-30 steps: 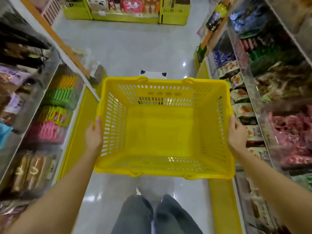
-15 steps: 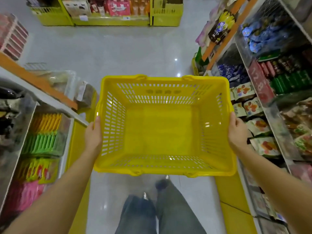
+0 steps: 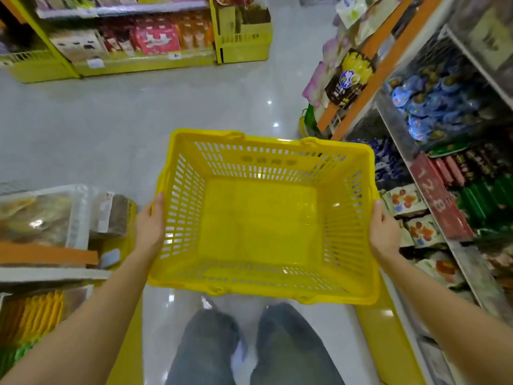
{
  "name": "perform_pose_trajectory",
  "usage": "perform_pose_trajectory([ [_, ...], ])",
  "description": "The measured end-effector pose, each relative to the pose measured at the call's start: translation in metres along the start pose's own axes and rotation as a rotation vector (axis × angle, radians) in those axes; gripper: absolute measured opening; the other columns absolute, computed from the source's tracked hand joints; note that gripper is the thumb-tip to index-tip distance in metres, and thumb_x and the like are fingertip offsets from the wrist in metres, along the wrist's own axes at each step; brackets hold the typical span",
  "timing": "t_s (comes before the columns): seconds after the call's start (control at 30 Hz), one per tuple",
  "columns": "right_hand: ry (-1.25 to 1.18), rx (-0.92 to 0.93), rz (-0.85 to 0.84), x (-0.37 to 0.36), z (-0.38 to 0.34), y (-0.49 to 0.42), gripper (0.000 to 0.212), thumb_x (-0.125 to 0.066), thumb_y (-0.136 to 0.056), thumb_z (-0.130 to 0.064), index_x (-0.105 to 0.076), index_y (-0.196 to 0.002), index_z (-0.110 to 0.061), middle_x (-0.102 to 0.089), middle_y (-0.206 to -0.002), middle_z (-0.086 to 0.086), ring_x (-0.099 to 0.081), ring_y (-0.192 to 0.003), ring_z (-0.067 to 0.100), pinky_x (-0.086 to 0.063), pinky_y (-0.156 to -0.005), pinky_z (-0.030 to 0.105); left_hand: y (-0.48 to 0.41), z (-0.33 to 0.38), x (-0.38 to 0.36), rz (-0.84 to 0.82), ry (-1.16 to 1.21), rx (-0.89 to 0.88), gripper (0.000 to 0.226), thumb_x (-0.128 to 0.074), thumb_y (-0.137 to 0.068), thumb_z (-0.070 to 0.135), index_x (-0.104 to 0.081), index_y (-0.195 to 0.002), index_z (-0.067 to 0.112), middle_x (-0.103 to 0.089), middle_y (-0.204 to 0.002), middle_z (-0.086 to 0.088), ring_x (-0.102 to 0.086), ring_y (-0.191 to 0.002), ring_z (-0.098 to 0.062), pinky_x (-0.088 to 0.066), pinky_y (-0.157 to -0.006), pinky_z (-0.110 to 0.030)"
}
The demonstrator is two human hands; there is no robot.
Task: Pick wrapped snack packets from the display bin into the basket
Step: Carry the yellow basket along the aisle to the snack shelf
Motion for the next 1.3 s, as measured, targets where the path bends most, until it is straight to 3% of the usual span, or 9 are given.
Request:
perform_pose_trajectory([
  [0.13,-0.003,-0.058,0.060,-0.011,-0.019,-0.019,0.063,-0.022,-0.098,-0.051,-0.059,-0.116,-0.003,-0.058,-0.117,0.027,-0.051,-0.110,0.041,-0.038,-0.091,0.046,-0.071,0.029,-0.022,-0.067,-0.067,-0.036,0.054,-0.032,-0.099,0.042,-0.060,-0.103,-0.004,-0.059,-0.109,-0.028,-0.054,-0.106,-0.035,-0.037,-0.085,-0.039],
  [0.27,-0.074,-0.178,0.151,-0.022,-0.020,-0.015,0.065,-0.021,-0.096,-0.051,-0.061,-0.092,0.000,-0.060,-0.099,0.029,-0.055,-0.099,0.043,-0.041,-0.084,0.047,-0.140,0.076,-0.053,-0.175,-0.118,-0.141,0.049,-0.035,-0.099,0.041,-0.058,-0.085,0.000,-0.058,-0.086,-0.019,-0.051,-0.085,-0.025,-0.034,-0.073,-0.035],
  [0.43,-0.133,-0.359,0.279,-0.036,-0.003,0.000,0.066,-0.020,-0.097,-0.051,-0.057,-0.118,-0.001,-0.058,-0.116,0.029,-0.054,-0.105,0.042,-0.042,-0.084,0.044,-0.201,0.135,-0.110,-0.319,-0.172,-0.273,0.047,-0.038,-0.098,0.040,-0.062,-0.091,0.001,-0.060,-0.088,-0.016,-0.053,-0.087,-0.023,-0.036,-0.076,-0.036],
  [0.57,-0.169,-0.421,0.355,-0.042,0.016,0.002,0.061,-0.020,-0.099,-0.044,-0.056,-0.114,0.003,-0.060,-0.104,0.032,-0.055,-0.096,0.044,-0.041,-0.076,0.044,-0.220,0.183,-0.171,-0.415,-0.252,-0.390,0.045,-0.039,-0.097,0.041,-0.056,-0.075,0.006,-0.054,-0.073,-0.014,-0.048,-0.075,-0.021,-0.031,-0.066,-0.033],
  [0.63,-0.189,-0.475,0.366,-0.046,0.030,-0.004,0.062,-0.017,-0.097,-0.046,-0.059,-0.099,0.000,-0.058,-0.088,0.028,-0.056,-0.087,0.042,-0.038,-0.070,0.041,-0.224,0.203,-0.202,-0.449,-0.291,-0.431,0.046,-0.039,-0.097,0.042,-0.057,-0.077,0.005,-0.055,-0.074,-0.015,-0.048,-0.075,-0.020,-0.032,-0.067,-0.033],
  [0.73,-0.165,-0.545,0.373,-0.046,0.048,-0.017,0.056,-0.010,-0.090,-0.054,-0.046,-0.073,-0.014,-0.045,-0.067,0.012,-0.048,-0.071,0.029,-0.031,-0.058,0.035,-0.224,0.228,-0.245,-0.499,-0.284,-0.480,0.051,-0.039,-0.097,0.042,-0.059,-0.083,-0.003,-0.056,-0.077,-0.018,-0.048,-0.075,-0.018,-0.037,-0.070,-0.038],
  [0.9,-0.074,-0.589,0.415,-0.040,0.071,-0.045,0.059,-0.017,-0.100,-0.039,-0.057,-0.096,0.004,-0.050,-0.070,0.016,-0.046,-0.064,0.029,-0.026,-0.052,0.032,-0.227,0.251,-0.299,-0.488,-0.299,-0.534,0.048,-0.041,-0.096,0.043,-0.055,-0.076,0.002,-0.054,-0.070,-0.016,-0.048,-0.072,-0.020,-0.036,-0.068,-0.037],
  [1.1,-0.029,-0.620,0.450,-0.055,0.069,-0.064,0.053,-0.018,-0.101,-0.036,-0.052,-0.119,0.000,-0.061,-0.104,0.030,-0.057,-0.093,0.045,-0.032,-0.065,0.037,-0.257,0.250,-0.350,-0.529,-0.328,-0.585,0.047,-0.039,-0.097,0.045,-0.054,-0.073,0.006,-0.052,-0.066,-0.011,-0.048,-0.069,-0.022,-0.033,-0.065,-0.034],
  [1.3,-0.032,-0.677,0.523,-0.107,0.063,-0.081,0.047,-0.022,-0.101,-0.033,-0.053,-0.106,0.001,-0.060,-0.099,0.032,-0.055,-0.091,0.047,-0.038,-0.068,0.043,-0.312,0.236,-0.406,-0.614,-0.315,-0.648,0.046,-0.036,-0.096,0.045,-0.049,-0.067,0.011,-0.050,-0.063,-0.007,-0.048,-0.067,-0.025,-0.034,-0.063,-0.036],
])
Point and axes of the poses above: each hand's wrist, its own y-axis away from the middle knuckle, its own x-axis out of the back of the hand, z = x × y, the point moved 10 cm from there along -y, towards the middle knuckle
